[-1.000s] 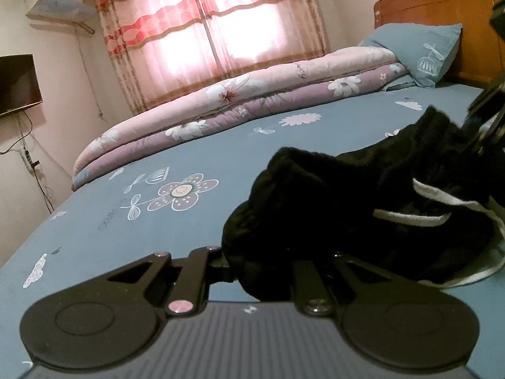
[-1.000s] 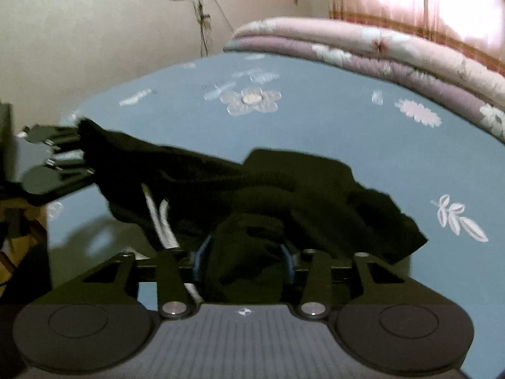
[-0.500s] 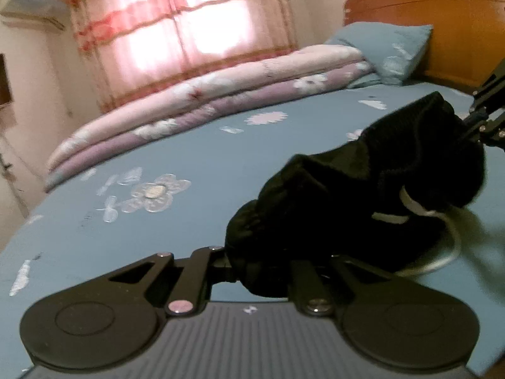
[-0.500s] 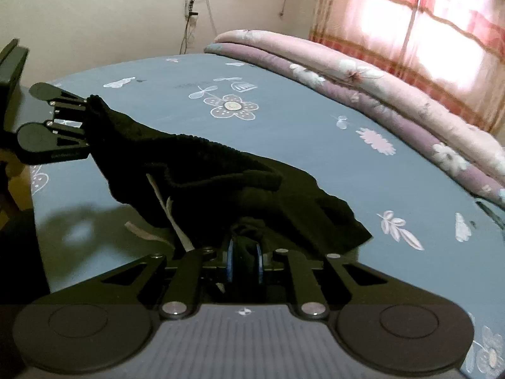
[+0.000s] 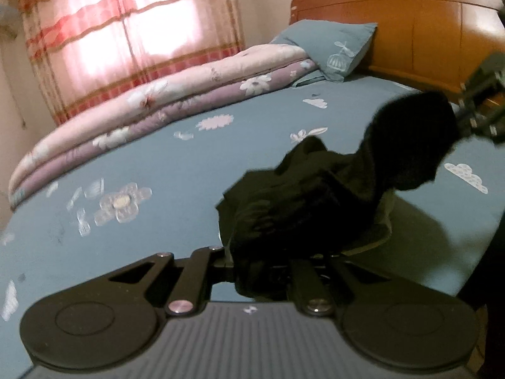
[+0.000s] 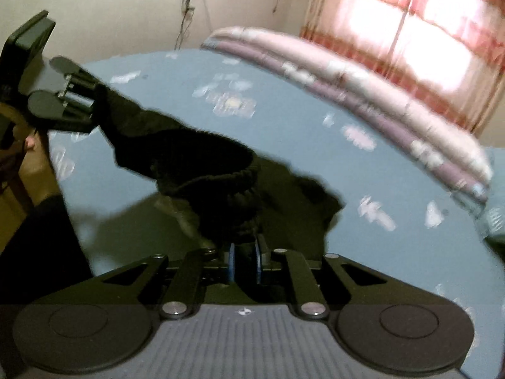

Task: Fold clothes
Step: 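Lift the black garment off the bed with both grippers, shaking it open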

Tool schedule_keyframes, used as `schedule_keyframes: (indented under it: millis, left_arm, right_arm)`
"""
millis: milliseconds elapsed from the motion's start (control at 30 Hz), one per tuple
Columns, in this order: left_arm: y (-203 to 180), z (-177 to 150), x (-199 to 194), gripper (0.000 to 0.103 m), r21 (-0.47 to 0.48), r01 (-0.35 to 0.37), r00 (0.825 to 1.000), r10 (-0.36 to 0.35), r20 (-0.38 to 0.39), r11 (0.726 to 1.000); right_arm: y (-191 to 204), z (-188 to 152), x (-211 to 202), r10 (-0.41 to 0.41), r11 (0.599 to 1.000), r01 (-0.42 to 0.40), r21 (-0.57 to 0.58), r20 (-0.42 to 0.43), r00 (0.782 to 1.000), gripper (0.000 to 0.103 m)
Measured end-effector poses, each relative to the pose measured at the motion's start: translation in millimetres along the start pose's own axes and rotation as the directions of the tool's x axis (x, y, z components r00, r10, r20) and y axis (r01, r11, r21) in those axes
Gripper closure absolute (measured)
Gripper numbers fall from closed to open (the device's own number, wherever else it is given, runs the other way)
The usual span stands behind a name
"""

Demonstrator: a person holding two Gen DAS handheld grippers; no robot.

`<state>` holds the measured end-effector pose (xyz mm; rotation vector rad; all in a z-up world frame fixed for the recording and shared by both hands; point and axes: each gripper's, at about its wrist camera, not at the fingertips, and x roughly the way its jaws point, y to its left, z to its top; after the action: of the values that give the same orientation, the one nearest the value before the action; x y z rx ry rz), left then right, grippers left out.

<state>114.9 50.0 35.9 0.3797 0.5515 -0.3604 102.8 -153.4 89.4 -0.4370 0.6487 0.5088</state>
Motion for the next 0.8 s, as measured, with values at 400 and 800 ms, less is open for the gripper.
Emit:
schedule_keyframes:
  millis: [400, 800]
  left_arm:
    - [35, 122, -73, 0.096, 0.027, -0.154, 0.968, 0.145, 0.204, 0.988]
    - [63, 237, -117, 0.095, 0.014, -0.362, 0.883, 0.338, 0.326, 0.932]
  right_arm:
    - [-20, 107, -104, -0.2, 0.974, 0.217, -0.063, 0.212, 0.957, 0.089]
    - [-34, 202, -176, -0.345, 0.929, 0.371, 0.0, 0.369, 0.863, 0.089]
